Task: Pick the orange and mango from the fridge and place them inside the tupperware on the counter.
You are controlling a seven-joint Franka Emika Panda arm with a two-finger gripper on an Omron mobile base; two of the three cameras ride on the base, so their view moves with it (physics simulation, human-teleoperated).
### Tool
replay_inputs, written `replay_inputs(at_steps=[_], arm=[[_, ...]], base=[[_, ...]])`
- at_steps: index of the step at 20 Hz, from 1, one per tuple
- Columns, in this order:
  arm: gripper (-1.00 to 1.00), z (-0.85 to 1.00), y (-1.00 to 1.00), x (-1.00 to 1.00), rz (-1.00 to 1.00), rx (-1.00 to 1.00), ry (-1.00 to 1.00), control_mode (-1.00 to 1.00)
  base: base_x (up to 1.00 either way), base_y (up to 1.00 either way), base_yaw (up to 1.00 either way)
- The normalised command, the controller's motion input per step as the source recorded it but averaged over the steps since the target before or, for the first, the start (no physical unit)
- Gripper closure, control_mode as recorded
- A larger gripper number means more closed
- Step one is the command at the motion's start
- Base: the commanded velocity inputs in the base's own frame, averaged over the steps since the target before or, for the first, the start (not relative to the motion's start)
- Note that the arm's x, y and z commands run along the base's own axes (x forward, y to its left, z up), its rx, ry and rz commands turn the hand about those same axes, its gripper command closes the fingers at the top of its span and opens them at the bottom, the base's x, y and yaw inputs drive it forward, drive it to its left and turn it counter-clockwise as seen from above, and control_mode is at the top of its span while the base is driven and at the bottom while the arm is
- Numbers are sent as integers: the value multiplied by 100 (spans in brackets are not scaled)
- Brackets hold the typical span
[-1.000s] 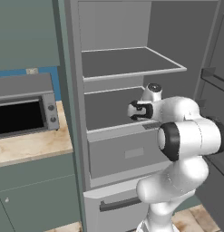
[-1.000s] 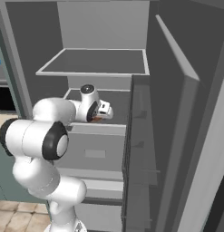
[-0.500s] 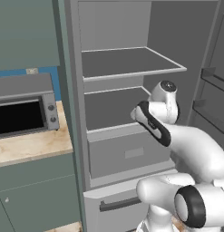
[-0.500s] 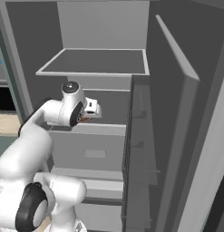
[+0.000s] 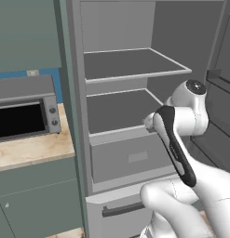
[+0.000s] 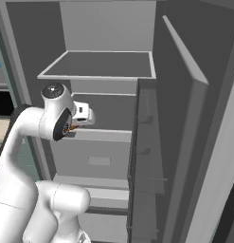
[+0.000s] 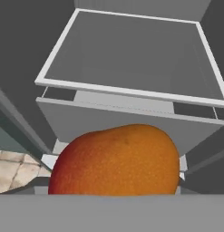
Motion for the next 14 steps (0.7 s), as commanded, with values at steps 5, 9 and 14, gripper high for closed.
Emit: replay_inputs(at_steps=[5,9,14], arm=[[100,44,0,-73,0,0,-6,-100],[100,27,0,-27,0,0,0,-100],[100,0,0,-8,0,0,0,100]], base=[[0,0,0],[0,0,0],[-46,19,0]])
